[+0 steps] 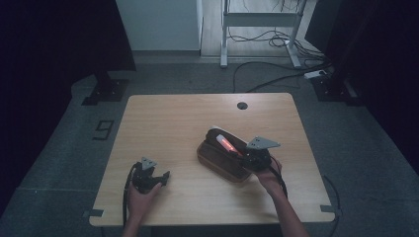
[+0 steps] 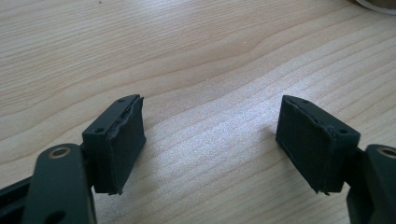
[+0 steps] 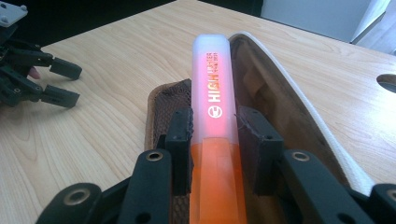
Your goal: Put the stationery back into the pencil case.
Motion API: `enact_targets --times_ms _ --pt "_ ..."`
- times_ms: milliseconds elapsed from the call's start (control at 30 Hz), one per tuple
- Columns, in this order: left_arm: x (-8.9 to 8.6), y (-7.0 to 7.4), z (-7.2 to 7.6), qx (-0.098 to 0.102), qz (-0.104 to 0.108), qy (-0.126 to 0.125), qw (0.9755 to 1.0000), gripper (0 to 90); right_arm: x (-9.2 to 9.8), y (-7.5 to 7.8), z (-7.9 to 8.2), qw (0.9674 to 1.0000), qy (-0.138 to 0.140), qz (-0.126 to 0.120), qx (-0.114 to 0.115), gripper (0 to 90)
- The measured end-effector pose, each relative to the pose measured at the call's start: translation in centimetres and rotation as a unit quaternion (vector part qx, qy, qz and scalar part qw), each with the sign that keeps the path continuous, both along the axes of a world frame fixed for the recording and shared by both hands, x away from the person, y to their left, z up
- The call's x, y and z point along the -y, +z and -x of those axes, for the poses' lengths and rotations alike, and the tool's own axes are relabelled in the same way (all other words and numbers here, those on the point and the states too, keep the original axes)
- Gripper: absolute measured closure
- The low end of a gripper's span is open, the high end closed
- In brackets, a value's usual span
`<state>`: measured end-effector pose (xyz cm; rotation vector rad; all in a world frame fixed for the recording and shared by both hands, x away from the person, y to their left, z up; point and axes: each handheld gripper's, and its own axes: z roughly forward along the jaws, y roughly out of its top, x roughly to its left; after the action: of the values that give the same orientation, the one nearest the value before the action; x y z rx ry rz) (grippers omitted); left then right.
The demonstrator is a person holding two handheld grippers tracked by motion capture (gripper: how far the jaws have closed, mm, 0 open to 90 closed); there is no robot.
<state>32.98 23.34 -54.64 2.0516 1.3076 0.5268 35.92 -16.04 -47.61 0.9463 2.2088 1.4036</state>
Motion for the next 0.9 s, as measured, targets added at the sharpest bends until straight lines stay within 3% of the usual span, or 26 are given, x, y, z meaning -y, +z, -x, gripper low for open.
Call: enact_targets --times_ms 467,900 --pt "0.00 0.00 0.00 0.000 0.000 0.000 1.0000 23.4 0.56 -0.21 -0.45 0.9999 -0.013 -0.001 -0.002 65.5" --pt "0.00 0.00 0.00 0.000 0.000 0.000 1.0000 23.4 0.29 -0.89 -0.78 0.9995 -0.015 0.027 0.001 65.5"
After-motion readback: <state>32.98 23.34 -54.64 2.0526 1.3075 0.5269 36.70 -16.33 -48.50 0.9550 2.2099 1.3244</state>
